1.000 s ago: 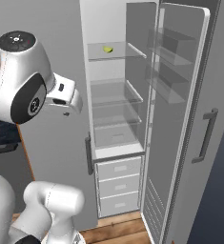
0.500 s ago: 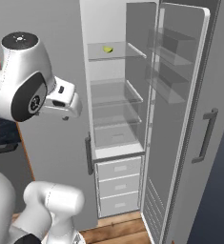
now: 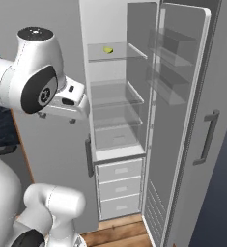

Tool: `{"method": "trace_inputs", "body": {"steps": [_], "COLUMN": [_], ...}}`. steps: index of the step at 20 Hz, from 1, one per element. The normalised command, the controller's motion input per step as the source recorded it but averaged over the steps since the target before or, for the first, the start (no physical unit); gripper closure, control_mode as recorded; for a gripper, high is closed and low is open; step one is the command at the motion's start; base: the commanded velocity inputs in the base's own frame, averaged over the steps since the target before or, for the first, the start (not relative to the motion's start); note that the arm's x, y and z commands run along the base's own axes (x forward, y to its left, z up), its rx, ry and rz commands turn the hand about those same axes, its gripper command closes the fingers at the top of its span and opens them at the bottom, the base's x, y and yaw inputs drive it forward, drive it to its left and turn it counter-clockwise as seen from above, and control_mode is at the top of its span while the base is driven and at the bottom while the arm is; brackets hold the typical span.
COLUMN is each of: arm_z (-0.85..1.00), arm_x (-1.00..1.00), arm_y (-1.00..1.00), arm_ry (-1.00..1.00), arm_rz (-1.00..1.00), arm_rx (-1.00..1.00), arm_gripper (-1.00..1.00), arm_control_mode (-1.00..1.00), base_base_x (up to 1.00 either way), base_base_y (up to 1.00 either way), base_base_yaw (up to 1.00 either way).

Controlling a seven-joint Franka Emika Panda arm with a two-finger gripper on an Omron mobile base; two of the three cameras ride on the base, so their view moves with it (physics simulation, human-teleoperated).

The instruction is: There is a bowl on the dining counter. Grab a lemon wedge from the fridge and place it in the bowl. Then get the liquor bottle and glass cup from the cabinet and place them next to the bowl.

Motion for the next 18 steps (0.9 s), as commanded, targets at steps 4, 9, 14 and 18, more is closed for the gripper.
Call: {"method": "trace_inputs", "body": {"steps": [4, 9, 14, 18], "arm_z": [0.0, 0.0, 0.0, 0.0], "arm_x": [0.0, 0.0, 0.0, 0.0], "arm_y": [0.0, 0.0, 0.0, 0.0], "arm_ry": [0.0, 0.0, 0.0, 0.0], "arm_rz": [0.0, 0.0, 0.0, 0.0], "arm_rx": [0.0, 0.0, 0.0, 0.0], "arm_gripper": [-1.0, -1.0, -1.0, -1.0], "arm_control_mode": [1.0, 1.0, 1.0, 1.0], "base_base_x": [0.09, 0.46, 0.5, 0.38], "base_base_y": [-0.91, -0.69, -0.18, 0.03], "base_base_yaw": [0.04, 0.12, 0.13, 0.12]}}
